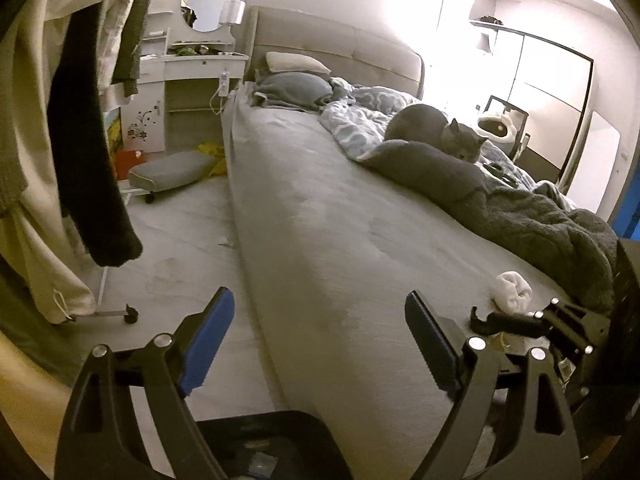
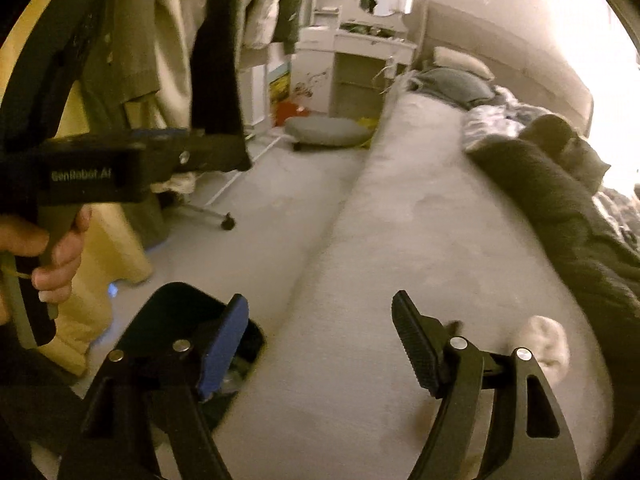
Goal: Collect trash
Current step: 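Move both open tools from the wastebasket back over the trash on the bed, then grasp the clear plastic wrap with the right tool while the left tool grasps the black curved plastic piece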
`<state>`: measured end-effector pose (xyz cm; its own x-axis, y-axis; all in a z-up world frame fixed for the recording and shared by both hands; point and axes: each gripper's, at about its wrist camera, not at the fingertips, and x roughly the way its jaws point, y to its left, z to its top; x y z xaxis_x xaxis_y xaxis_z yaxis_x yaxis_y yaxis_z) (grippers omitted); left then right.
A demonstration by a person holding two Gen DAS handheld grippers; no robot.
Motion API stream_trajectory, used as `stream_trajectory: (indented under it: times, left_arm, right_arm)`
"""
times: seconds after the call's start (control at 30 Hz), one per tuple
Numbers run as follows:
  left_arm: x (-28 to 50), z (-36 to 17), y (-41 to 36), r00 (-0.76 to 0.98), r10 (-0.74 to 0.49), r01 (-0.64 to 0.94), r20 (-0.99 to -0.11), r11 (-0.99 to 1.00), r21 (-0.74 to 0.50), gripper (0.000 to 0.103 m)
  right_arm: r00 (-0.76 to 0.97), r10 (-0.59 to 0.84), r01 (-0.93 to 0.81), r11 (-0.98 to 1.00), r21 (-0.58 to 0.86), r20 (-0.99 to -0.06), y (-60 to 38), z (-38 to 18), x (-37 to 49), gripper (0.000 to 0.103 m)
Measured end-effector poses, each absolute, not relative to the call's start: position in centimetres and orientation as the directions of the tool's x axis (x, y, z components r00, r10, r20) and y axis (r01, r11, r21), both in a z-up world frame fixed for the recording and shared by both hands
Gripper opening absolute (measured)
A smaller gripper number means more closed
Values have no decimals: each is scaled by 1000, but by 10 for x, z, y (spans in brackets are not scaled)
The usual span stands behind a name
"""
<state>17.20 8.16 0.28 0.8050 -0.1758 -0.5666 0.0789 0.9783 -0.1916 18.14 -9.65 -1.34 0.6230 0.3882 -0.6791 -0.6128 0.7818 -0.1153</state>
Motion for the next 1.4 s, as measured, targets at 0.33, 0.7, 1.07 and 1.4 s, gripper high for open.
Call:
stream_trajectory:
  times: [0.33, 0.7, 1.07, 1.4]
  left_arm:
    - [182, -2, 51, 794, -206, 108, -572, 974, -202, 91]
    - [189, -8, 28, 778, -229, 135, -585, 970, -201, 91]
    - [193, -14, 7, 762, -256, 164, -594, 965, -205, 91]
    - [198, -20, -16, 741, -292, 205, -604, 956, -211, 92]
  right_arm:
    - [688, 332, -512, 852, -108, -645, -155, -3, 188, 75]
    - [680, 276, -447, 890, -86, -679, -194, -18, 196, 75]
    - [615, 255, -399, 917, -15, -746, -217, -40, 208, 54]
    - [607, 322, -311, 938, 156, -726, -255, -37, 215, 41]
